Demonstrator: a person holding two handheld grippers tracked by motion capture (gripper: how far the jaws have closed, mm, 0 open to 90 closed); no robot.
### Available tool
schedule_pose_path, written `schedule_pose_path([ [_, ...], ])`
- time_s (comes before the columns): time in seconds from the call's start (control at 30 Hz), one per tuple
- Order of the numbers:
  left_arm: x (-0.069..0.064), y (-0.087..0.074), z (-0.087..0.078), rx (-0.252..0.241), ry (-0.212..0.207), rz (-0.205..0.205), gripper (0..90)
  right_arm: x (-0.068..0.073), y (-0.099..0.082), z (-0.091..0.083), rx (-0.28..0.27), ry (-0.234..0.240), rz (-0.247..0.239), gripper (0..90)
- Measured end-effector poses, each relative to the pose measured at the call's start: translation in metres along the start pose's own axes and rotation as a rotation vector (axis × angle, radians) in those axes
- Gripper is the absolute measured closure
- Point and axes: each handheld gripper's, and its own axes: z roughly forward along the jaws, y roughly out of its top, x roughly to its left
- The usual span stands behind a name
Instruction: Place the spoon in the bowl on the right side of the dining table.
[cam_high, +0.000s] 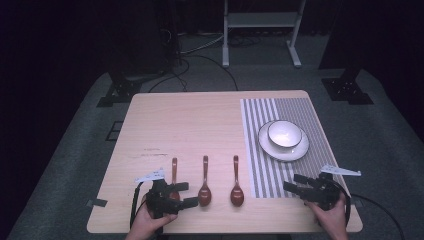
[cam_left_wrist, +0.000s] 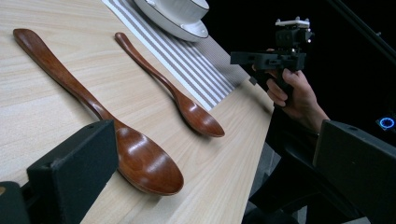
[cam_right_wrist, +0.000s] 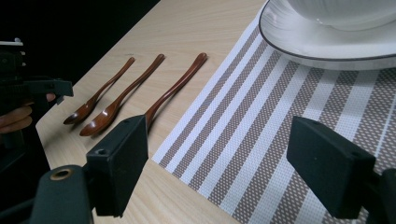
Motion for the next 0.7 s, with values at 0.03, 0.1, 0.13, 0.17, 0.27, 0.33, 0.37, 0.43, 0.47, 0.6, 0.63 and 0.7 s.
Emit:
schedule_pose_path([
  [0.03,0.0,0.0,0.0,0.001,0.0,-0.001,0.0,0.0,0.001,0.002,0.002,0.003,-0.001,19.5],
  [0.1,-0.001,0.0,0.0,0.001,0.002,-0.002,0.0,0.001,0.003,0.006,0.011,0.009,-0.003,19.5],
  [0.13,-0.001,0.0,0.0,0.001,0.002,-0.002,0.0,0.001,0.003,0.006,0.011,0.009,-0.003,19.5],
  [0.17,-0.001,-0.001,0.0,-0.001,-0.001,-0.003,0.0,0.002,0.003,0.007,0.014,0.013,-0.008,19.5],
  [0.27,-0.002,0.0,0.001,0.001,-0.001,0.002,0.0,0.007,0.006,0.015,0.033,0.021,-0.021,19.5],
  [0.33,-0.002,-0.001,0.003,0.006,-0.006,0.0,0.0,0.009,0.007,0.017,0.04,0.022,-0.026,19.5],
  [0.37,-0.002,-0.001,0.003,0.011,-0.008,0.002,0.0,0.009,0.008,0.019,0.042,0.025,-0.028,19.5],
  [0.43,-0.002,-0.001,0.004,0.011,-0.009,-0.001,0.0,0.01,0.01,0.021,0.045,0.027,-0.033,19.5],
  [0.47,-0.002,-0.001,0.004,0.011,-0.009,-0.001,0.0,0.01,0.01,0.021,0.045,0.027,-0.033,19.5],
  [0.6,-0.003,-0.002,0.006,0.016,-0.015,-0.003,0.0,0.011,0.014,0.026,0.049,0.04,-0.029,19.5],
  [0.63,-0.003,-0.002,0.007,0.016,-0.016,-0.005,0.0,0.012,0.015,0.028,0.052,0.041,-0.029,19.5],
  [0.7,-0.004,-0.002,0.009,0.021,-0.021,-0.001,0.0,0.012,0.016,0.029,0.054,0.043,-0.032,19.5],
])
